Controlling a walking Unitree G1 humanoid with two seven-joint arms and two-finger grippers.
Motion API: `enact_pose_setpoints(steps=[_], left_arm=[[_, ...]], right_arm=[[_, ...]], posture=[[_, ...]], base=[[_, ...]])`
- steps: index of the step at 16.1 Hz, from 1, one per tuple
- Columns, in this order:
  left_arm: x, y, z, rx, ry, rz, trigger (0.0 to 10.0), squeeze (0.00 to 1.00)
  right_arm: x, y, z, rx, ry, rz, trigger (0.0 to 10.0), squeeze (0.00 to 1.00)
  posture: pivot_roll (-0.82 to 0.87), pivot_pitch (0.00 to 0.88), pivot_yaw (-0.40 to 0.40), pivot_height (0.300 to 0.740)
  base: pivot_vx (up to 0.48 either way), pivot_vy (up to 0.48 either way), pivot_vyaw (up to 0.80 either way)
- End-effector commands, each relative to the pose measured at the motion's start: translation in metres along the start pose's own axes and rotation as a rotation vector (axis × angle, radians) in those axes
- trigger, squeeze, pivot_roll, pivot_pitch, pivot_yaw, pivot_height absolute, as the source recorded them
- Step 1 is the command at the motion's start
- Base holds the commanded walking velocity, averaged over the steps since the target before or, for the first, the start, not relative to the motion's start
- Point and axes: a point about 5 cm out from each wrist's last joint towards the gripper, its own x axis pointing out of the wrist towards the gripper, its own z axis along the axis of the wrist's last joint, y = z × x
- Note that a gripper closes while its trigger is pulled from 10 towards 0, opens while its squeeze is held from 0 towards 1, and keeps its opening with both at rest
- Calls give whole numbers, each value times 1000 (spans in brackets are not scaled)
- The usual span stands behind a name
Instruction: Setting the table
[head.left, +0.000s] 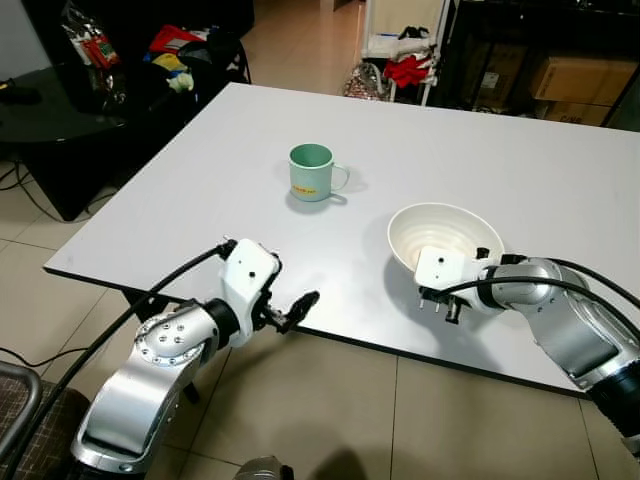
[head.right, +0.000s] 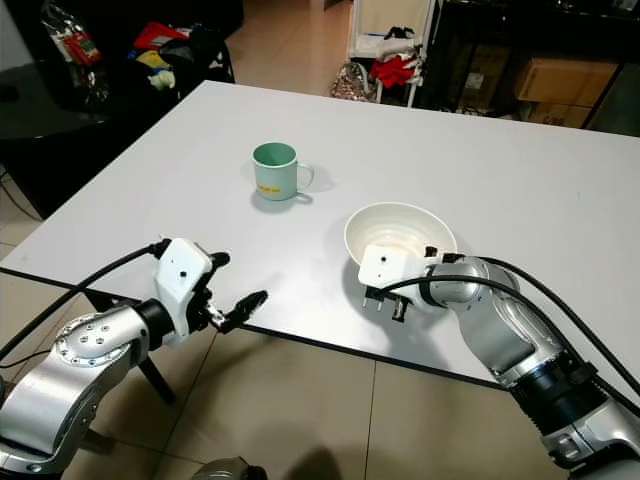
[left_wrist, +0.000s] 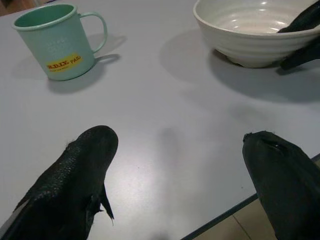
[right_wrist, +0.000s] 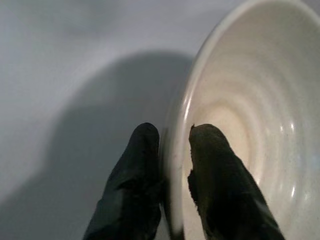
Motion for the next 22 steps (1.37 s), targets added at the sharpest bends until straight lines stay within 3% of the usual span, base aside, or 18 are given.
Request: enact_pose_setpoints(steps=[1,4,6,8,9,10,11,12,13,15,18,22], left_arm=[[-3,1,6,29,-24,-5,10000,0],[-10,6,7,30,-32,-3,10000,0],[-15,10,9,46,-49,21,10000,0],[-17,13,12,53,-73,68,10000,0],[-17,17,11,58,-77,132,10000,0],[-18,20,11,45,-88,210,10000,0],[-18,24,11,14,-109,300,10000,0],[-17,24,12,6,-117,315,10000,0],[-16,23,12,-7,-130,360,10000,0],[-14,25,9,13,-125,418,10000,0],[-17,30,5,39,-103,473,10000,0],[-21,32,1,-30,-100,510,10000,0]], right_arm=[[-14,-11,13,-12,-74,-17,10000,1000],[-45,-13,28,17,-180,-23,10000,1000],[-59,-11,40,119,-313,-93,10000,1000],[-65,-9,49,200,-443,-175,10000,1000],[-66,1,55,246,-518,-213,10000,1000],[-64,8,59,359,-596,-280,10000,1000],[-60,16,58,575,-679,-374,10000,1000],[-56,20,54,621,-675,-413,10000,1000],[-47,34,42,701,-632,-462,10000,1000],[-43,49,42,731,-611,-441,10000,1000],[-45,48,43,742,-604,-475,10000,1000],[-36,51,36,783,-606,-503,10000,1000]], posture=[[90,0,24,740],[81,0,34,740],[72,0,49,740],[69,0,57,740],[69,0,60,740],[61,0,65,740],[50,0,71,740],[50,0,71,740],[50,0,75,740],[45,0,83,740],[74,0,63,740],[83,0,64,740]], base=[[0,0,0],[0,0,0],[0,0,0],[0,0,0],[0,0,0],[0,0,800],[0,0,800],[0,0,800],[0,0,800],[0,0,800],[0,0,800],[0,0,800]])
